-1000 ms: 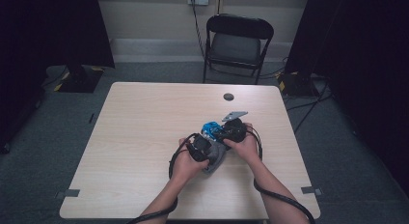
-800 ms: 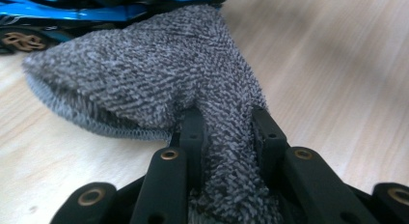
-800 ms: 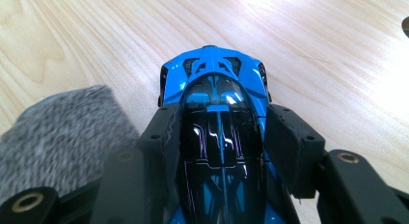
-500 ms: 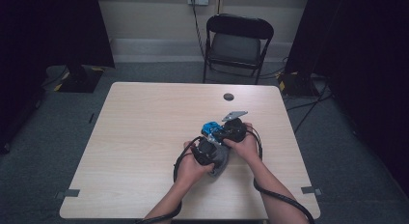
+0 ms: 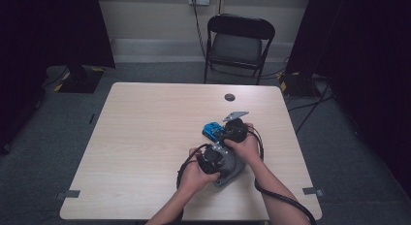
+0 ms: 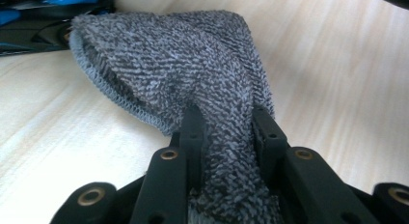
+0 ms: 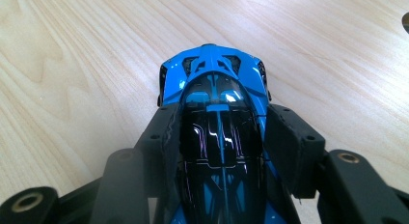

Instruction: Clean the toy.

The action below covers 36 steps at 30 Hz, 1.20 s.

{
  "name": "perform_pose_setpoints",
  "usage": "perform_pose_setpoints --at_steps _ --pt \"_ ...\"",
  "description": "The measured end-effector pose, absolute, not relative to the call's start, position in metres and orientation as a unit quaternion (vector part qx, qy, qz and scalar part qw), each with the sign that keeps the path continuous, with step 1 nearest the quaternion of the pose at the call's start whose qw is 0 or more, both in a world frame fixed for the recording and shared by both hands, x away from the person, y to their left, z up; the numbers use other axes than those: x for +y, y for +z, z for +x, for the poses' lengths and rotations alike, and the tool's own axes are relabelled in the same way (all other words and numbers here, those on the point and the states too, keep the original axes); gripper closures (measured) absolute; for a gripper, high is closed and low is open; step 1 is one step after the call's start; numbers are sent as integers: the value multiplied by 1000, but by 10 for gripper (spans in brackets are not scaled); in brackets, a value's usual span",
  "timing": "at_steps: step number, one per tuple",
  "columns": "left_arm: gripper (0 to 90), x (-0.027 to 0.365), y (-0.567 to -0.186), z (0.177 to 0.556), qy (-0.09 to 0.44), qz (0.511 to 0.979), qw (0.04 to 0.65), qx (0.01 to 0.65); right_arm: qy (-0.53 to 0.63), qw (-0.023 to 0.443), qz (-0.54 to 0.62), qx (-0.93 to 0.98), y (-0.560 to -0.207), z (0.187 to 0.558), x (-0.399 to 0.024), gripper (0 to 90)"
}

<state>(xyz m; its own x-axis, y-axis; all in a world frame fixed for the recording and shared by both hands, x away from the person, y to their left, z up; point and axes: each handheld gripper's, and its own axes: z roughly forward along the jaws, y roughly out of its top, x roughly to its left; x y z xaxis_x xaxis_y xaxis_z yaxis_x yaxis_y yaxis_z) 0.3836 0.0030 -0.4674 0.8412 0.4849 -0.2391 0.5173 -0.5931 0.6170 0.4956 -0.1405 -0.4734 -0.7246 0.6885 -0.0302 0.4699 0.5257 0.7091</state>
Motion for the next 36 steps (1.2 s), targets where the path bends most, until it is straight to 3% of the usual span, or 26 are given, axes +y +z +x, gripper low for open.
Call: perform_pose_setpoints --at_steps 15,36 --pt "710 35 -454 363 -24 889 379 255 351 154 339 859 -473 495 -141 476" --pt "711 124 -432 419 68 831 393 387 346 151 341 861 -472 496 -140 475"
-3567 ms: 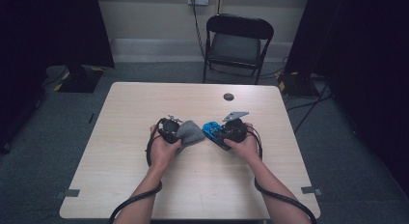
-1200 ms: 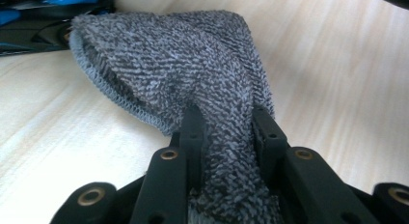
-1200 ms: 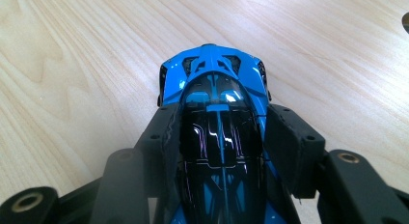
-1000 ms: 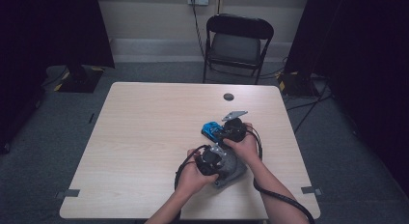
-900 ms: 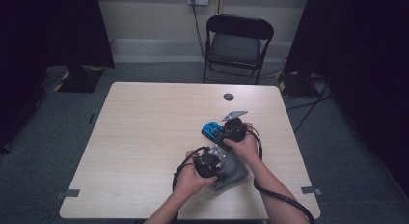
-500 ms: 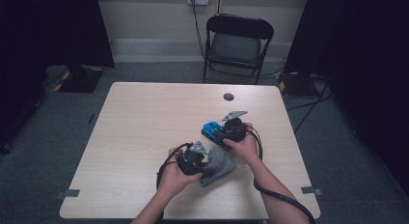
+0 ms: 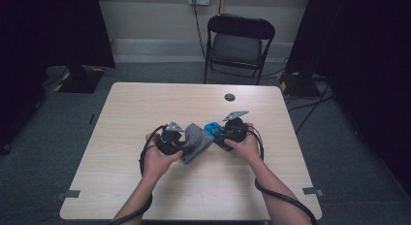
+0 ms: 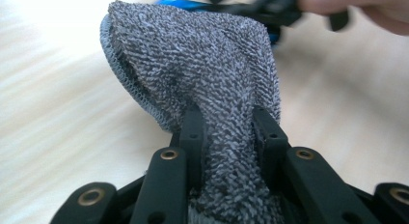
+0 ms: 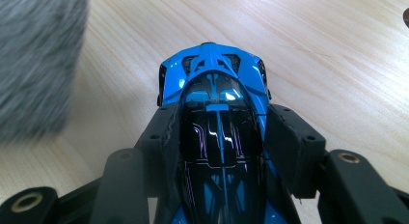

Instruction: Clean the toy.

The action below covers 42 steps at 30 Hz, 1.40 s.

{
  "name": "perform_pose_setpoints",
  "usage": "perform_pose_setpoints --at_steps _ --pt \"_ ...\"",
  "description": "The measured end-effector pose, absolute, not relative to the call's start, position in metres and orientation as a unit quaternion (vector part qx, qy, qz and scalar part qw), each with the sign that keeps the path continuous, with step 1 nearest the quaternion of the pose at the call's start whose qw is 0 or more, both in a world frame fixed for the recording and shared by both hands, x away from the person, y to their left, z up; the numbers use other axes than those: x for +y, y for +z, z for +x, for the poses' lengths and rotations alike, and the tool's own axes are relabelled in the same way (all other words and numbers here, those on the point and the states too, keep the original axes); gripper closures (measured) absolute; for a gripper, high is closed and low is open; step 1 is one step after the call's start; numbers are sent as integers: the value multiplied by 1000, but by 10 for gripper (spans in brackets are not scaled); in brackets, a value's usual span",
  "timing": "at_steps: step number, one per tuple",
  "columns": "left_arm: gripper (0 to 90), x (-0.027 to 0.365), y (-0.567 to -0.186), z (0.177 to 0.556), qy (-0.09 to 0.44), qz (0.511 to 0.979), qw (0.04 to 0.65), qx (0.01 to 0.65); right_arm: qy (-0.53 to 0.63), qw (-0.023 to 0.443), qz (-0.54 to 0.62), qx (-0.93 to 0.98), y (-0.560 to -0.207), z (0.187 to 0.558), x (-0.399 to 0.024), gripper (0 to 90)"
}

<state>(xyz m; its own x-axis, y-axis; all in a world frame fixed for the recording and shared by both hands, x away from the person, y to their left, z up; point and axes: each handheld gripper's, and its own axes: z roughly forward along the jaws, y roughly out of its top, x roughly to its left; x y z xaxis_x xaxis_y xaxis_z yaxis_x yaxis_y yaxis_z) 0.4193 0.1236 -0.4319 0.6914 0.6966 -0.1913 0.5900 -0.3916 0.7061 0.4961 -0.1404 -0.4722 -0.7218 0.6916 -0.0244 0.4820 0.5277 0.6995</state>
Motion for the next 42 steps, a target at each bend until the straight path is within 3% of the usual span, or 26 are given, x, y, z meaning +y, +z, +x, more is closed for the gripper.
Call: perform_pose_setpoints --at_steps 13,19,27,42 --pt "712 130 -455 463 120 793 360 477 353 152 342 858 -473 495 -142 475" --pt "711 112 -470 473 110 804 327 485 353 153 343 857 -474 495 -141 474" --pt "711 93 -471 467 99 824 305 468 352 157 345 856 -474 494 -141 475" --pt "710 83 -472 444 71 827 322 456 348 159 347 856 -473 493 -140 475"
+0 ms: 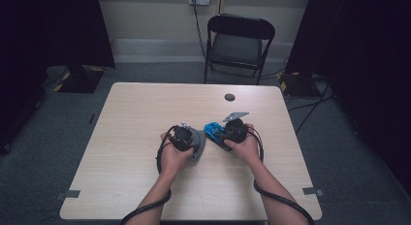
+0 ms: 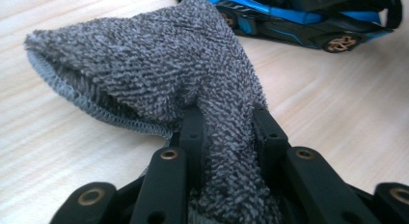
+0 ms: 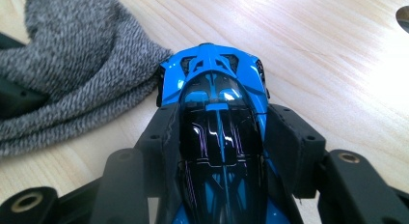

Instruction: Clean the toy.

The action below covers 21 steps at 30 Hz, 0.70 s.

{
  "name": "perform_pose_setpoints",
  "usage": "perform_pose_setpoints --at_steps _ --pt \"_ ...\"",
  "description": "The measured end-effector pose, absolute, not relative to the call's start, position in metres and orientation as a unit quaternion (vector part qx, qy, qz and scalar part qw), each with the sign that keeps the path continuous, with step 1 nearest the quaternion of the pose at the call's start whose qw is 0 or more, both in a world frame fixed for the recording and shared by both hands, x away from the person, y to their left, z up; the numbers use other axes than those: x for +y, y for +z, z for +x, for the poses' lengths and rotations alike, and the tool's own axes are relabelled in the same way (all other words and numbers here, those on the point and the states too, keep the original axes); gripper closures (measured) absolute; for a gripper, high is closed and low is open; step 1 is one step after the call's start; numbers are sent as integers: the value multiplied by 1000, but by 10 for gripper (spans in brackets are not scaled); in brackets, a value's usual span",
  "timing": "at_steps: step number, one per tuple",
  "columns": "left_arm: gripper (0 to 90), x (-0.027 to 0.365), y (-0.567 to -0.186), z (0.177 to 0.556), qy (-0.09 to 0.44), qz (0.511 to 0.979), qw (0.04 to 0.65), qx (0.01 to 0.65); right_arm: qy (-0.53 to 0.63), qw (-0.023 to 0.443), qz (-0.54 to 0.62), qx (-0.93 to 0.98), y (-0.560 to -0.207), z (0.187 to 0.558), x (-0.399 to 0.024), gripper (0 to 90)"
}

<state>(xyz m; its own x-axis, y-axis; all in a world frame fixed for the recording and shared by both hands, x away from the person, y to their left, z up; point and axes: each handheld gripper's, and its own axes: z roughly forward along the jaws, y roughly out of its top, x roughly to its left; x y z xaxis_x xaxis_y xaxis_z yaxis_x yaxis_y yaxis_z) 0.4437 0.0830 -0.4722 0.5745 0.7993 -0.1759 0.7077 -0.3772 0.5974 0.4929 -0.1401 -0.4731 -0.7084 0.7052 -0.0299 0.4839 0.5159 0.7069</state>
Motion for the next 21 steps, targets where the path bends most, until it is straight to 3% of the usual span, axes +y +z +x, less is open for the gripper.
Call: perform_pose_setpoints --at_steps 21 --pt "710 51 -474 420 38 839 344 419 346 162 349 856 -473 492 -139 475"
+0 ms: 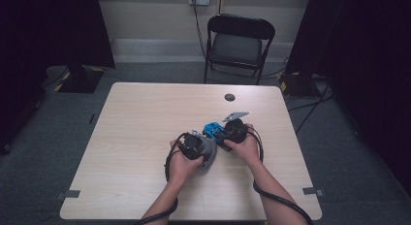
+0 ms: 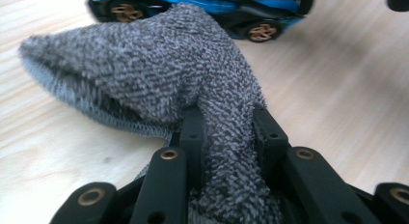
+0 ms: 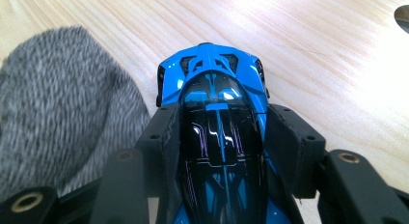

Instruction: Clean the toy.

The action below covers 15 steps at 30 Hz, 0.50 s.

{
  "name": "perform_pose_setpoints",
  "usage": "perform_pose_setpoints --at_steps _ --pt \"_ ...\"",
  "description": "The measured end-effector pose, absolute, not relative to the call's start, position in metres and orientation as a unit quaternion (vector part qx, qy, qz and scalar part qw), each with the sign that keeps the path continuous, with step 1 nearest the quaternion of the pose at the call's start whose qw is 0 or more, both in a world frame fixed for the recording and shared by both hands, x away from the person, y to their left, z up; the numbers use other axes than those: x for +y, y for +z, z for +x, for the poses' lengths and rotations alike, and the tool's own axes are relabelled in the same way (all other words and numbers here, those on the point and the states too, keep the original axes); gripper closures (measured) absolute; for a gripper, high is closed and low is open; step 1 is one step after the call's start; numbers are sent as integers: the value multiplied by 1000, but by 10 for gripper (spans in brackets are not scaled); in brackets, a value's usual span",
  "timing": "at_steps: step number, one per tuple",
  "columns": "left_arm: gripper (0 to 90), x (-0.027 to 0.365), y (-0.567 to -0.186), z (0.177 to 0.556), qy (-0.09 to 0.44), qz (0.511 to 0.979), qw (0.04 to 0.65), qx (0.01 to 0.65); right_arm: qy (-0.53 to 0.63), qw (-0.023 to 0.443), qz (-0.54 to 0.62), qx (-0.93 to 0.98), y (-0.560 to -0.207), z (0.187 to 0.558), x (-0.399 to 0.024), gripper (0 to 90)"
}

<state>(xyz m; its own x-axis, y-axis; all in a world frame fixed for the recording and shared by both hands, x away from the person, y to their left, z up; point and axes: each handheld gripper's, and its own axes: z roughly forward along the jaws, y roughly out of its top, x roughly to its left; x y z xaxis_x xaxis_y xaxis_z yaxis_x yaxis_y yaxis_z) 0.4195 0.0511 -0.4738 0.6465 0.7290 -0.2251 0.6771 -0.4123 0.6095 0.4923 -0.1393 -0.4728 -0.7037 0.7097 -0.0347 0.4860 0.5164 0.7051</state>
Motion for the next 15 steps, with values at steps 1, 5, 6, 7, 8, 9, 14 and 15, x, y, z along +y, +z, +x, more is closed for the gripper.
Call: perform_pose_setpoints --at_steps 1,5,6,7,8,9,14,15 --pt "710 49 -474 418 37 842 343 415 346 161 349 856 -473 492 -139 476" --pt "710 43 -474 414 27 843 349 409 345 162 349 856 -473 492 -139 475" --pt "710 42 -474 413 24 843 351 407 345 162 350 856 -473 492 -139 476" --pt "710 41 -474 412 23 843 352 405 345 162 350 856 -473 492 -139 476" --pt "710 39 -475 410 20 842 356 405 346 162 350 855 -473 492 -139 475" --pt "710 37 -475 409 20 841 358 405 346 162 350 855 -473 492 -139 476" --pt "710 30 -475 403 16 842 368 394 346 162 350 855 -473 492 -139 476" --pt "711 29 -475 401 14 841 371 393 346 162 350 855 -473 492 -139 476"
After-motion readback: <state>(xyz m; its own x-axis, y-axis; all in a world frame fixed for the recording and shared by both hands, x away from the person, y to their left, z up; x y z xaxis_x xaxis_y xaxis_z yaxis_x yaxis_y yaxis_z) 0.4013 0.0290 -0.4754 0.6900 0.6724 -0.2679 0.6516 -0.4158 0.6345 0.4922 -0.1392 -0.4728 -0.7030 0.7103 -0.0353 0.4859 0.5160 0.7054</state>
